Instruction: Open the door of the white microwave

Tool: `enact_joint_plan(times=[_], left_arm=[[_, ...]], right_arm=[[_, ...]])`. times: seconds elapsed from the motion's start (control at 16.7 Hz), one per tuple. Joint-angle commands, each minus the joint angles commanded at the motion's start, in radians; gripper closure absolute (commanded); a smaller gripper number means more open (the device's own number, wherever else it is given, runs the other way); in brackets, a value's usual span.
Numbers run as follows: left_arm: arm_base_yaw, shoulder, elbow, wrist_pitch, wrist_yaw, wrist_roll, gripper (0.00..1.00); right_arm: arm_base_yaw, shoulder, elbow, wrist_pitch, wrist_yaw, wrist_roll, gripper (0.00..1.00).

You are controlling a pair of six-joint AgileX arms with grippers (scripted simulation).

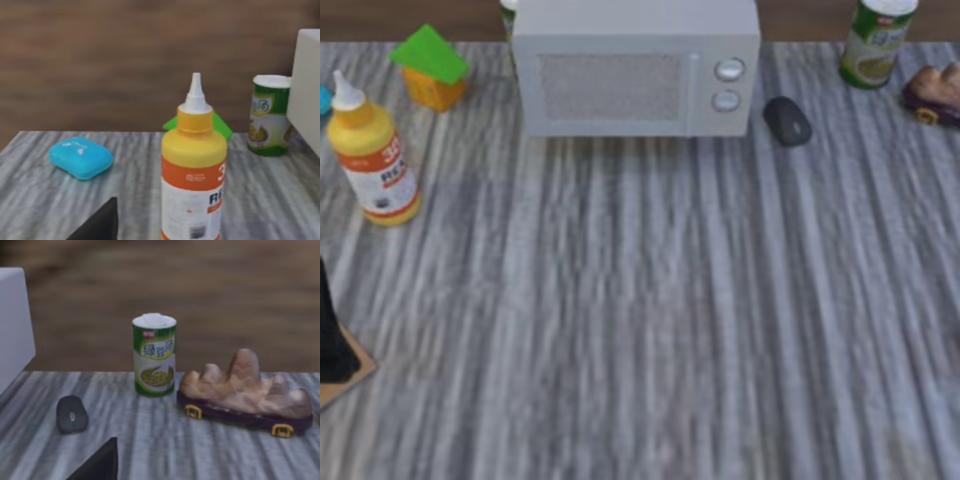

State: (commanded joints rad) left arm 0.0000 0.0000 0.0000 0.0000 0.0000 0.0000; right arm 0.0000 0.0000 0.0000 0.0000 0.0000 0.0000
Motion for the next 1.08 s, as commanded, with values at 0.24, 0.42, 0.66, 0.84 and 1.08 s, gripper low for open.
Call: enact_joint_plan(times=[0.24, 0.42, 0.66, 0.84, 1.08], left_arm=[[-0.018, 0.031, 0.028, -0.005, -0.015, -0.006, 0.0], [-0.082, 0.157, 0.135, -0.022, -0.074, -0.032, 0.0], [-0.22, 0.469, 0.379, -0.043, -0.198, -0.1, 0.0], [-0.343, 0.78, 0.613, -0.047, -0.308, -0.17, 0.0], [-0.51, 1.221, 0.94, -0.044, -0.455, -0.271, 0.0]], right_arm=[[0.0, 0.0, 0.0, 0.0, 0.0, 0.0, 0.0], [0.0, 0.0, 0.0, 0.0, 0.0, 0.0, 0.0], [0.0, 0.0, 0.0, 0.0, 0.0, 0.0, 0.0], [0.0, 0.0, 0.0, 0.0, 0.0, 0.0, 0.0], [0.0, 0.0, 0.0, 0.0, 0.0, 0.0, 0.0]])
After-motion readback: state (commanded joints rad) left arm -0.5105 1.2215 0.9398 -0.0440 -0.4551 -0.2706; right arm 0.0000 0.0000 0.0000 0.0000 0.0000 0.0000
